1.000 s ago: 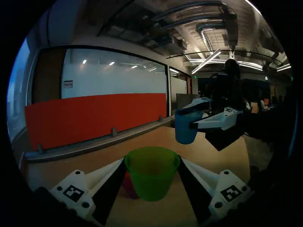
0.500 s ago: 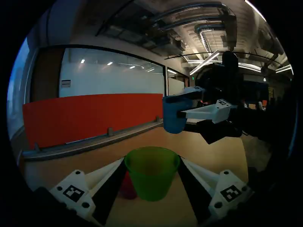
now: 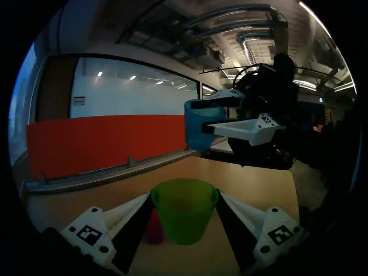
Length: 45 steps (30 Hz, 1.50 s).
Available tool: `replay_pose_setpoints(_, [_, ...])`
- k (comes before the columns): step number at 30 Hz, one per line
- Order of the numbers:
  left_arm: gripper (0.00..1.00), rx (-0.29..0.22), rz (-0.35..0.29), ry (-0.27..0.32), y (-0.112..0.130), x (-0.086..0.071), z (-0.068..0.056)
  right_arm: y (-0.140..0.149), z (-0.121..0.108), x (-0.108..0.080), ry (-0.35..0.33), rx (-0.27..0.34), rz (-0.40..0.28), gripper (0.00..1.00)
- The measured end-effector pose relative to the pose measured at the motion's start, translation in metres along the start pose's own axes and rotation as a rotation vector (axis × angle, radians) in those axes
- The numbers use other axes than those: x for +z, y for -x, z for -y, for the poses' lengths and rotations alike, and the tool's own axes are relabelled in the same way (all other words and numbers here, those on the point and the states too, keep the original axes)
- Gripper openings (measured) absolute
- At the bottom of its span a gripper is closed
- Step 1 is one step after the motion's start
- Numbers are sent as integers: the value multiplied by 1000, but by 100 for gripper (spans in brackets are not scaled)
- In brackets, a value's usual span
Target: Pour water
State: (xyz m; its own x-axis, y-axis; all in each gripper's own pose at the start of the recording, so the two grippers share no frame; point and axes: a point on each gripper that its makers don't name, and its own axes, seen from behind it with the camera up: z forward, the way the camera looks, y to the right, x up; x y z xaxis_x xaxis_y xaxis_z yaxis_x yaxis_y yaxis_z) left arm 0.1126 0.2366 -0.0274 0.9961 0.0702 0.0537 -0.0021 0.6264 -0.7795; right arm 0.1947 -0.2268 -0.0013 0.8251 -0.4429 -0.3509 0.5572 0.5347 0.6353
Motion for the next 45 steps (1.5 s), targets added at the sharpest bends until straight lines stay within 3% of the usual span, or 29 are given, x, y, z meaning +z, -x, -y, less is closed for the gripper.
replay_pose_setpoints(21, [90,6,-8,25,-8,8,-12,-22,-10,21,18,-274,-2,92])
replay_pose_setpoints(45, [89,4,-12,46,-10,10,-19,-42,-15,35,31,-483,-9,92])
